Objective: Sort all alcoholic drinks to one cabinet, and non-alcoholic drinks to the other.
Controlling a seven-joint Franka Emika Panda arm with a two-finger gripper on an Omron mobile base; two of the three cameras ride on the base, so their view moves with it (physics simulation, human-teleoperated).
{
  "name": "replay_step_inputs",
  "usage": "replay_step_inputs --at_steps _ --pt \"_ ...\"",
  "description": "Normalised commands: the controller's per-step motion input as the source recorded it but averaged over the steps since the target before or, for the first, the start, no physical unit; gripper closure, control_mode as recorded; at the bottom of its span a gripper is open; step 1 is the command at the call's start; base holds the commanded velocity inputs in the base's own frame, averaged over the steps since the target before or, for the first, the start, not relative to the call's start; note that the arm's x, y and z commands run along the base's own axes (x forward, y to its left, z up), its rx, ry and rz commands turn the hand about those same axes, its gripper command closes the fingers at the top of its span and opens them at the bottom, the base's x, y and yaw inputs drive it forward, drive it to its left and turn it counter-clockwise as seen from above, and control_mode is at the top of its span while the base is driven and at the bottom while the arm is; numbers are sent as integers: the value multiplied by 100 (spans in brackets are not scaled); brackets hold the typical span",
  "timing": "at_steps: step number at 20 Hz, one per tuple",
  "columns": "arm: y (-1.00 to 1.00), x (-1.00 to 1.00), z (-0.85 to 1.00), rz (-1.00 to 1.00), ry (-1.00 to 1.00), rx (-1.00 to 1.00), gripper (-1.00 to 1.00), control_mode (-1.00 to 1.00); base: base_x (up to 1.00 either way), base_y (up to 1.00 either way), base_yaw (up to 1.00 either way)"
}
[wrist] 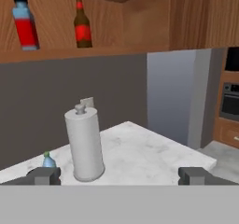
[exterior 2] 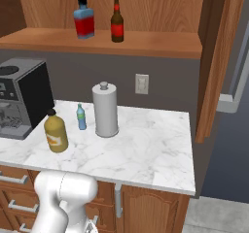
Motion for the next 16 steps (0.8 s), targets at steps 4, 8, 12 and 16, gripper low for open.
replay_step_inputs --at_steps 4,8,12,16 --pt "8 24 -29 0 10 0 -100 -100 0 0 0" --pt "9 29 -31 0 7 0 -100 -100 0 0 0" --pt "6 21 -28 0 0 0 -100 -100 0 0 0" --pt "3 18 -22 0 0 0 -100 -100 0 0 0"
